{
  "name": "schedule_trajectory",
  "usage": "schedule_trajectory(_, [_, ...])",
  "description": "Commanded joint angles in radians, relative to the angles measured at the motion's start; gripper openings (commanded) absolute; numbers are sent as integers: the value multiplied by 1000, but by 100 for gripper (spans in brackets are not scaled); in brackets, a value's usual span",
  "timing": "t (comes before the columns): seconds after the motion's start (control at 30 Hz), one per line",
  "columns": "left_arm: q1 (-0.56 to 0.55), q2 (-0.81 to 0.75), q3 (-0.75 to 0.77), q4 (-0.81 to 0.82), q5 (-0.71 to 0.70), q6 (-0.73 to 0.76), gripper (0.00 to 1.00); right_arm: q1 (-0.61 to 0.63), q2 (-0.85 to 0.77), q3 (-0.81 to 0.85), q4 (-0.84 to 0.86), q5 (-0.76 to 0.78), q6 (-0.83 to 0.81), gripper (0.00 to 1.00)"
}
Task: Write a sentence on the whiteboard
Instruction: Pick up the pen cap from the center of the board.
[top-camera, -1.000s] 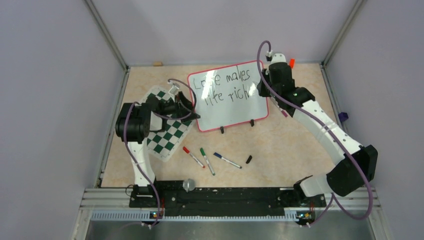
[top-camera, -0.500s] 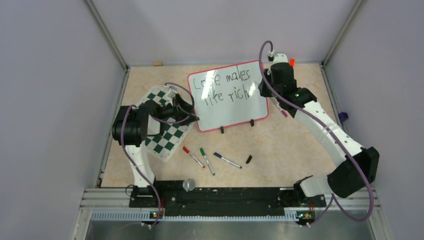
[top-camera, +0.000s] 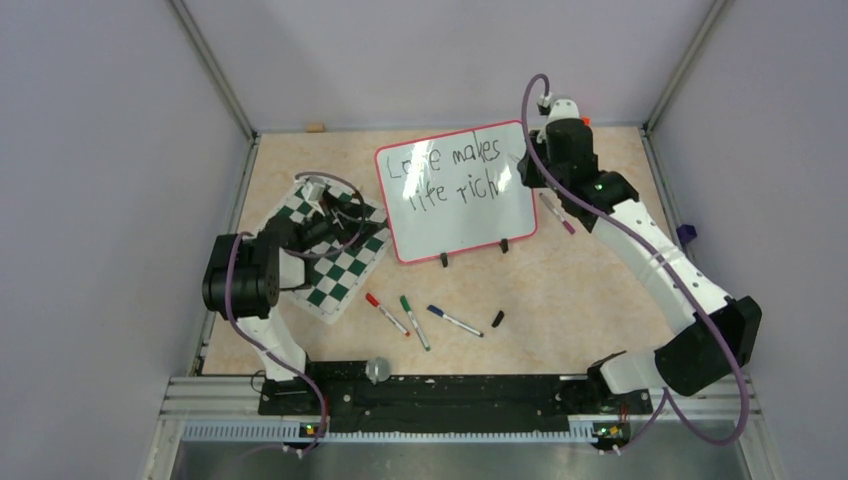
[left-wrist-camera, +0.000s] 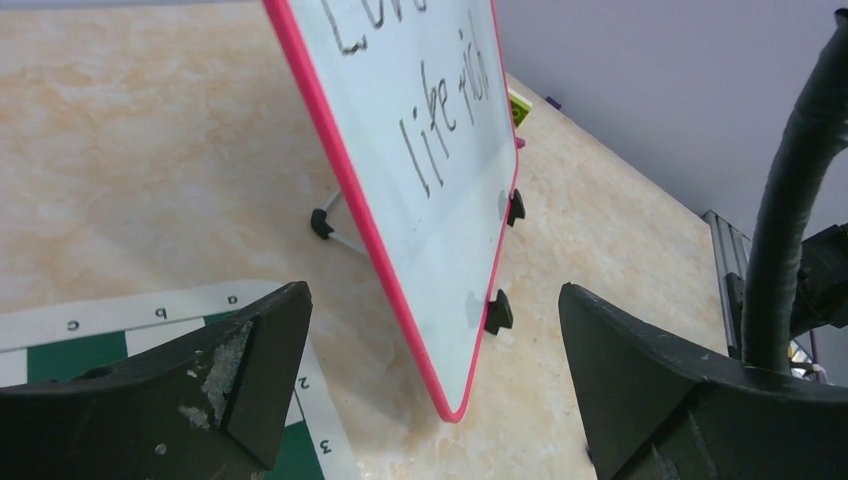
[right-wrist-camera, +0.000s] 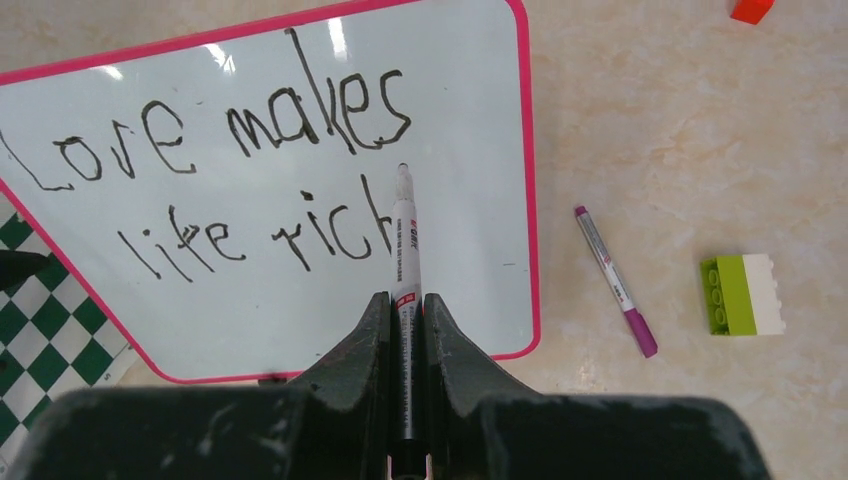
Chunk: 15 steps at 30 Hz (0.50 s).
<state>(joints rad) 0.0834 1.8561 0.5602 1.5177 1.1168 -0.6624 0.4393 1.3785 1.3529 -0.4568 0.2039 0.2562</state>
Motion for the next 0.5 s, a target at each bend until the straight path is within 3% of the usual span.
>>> schedule_trajectory(0.0, [-2, -153, -51, 68, -24, -17, 99, -11, -34, 71, 32, -13, -12, 0])
schedule_trajectory(0.1, [-11, -346, -158, -110, -75, 87, 99, -11, -47, 63, 32, -24, -8, 0])
schedule_trajectory(0.13, [-14, -469, -181, -247, -120, 173, 99, -11, -50, 59, 31, -28, -6, 0])
schedule_trajectory(0.2, [-34, -649, -169, -699, -241, 319, 99, -11, -54, 51, 32, -36, -4, 0])
schedule_trajectory(0.3, [-59, -638, -37, -1154, -214, 444, 99, -11, -53, 43, 32, -52, 1, 0])
schedule_trajectory(0.4, [-174, -617, 109, -1589, -491, 491, 99, -11, -53, 51, 30, -60, 1, 0])
schedule_trajectory(0.47, [-222, -574, 187, -1782, -553, 464, 99, -10, -55, 58, 24, -57, -3, 0])
